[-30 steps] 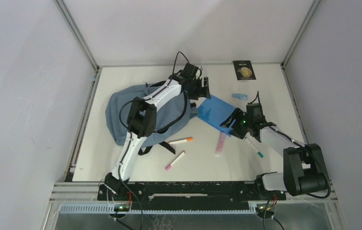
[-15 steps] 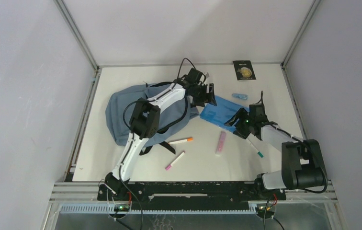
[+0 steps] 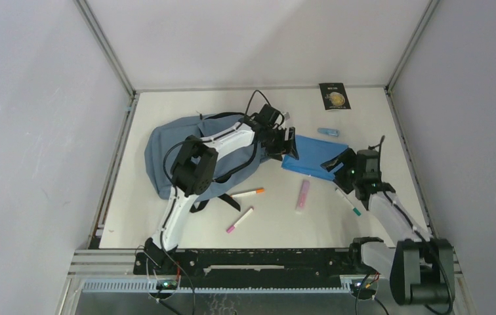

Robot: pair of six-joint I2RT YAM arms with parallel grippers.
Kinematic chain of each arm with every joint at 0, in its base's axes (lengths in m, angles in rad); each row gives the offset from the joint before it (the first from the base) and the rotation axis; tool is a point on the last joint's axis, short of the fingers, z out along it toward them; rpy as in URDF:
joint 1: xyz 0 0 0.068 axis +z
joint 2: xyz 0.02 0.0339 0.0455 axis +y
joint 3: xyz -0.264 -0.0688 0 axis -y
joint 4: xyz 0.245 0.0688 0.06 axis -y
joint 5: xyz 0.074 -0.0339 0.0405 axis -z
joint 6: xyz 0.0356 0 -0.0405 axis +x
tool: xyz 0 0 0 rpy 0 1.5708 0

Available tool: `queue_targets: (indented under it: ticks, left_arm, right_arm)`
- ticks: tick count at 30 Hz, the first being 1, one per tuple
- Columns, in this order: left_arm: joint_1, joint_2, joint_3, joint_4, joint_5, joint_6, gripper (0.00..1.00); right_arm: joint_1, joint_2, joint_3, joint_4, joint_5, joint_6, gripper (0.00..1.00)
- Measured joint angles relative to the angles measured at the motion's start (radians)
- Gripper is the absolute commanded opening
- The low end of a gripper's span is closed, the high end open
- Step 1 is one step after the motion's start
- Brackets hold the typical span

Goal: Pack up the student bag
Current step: Pick up the files from the center of the board.

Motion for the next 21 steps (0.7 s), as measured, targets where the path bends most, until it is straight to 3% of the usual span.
queue_targets:
  ticks: [8,21]
  left_arm:
    - [-0.002,-0.035,-0.049,-0.003,-0.01,-0.005,0.79]
    - [0.004,-0.044,-0.026,-0.014,-0.083,0.002,0.79]
  right_arm:
    - [-0.016,-0.272,-0.23,0.051,0.074,0.199,0.9]
    - [-0.168,-0.261,-0.243,0.088,0.044,0.24,0.91]
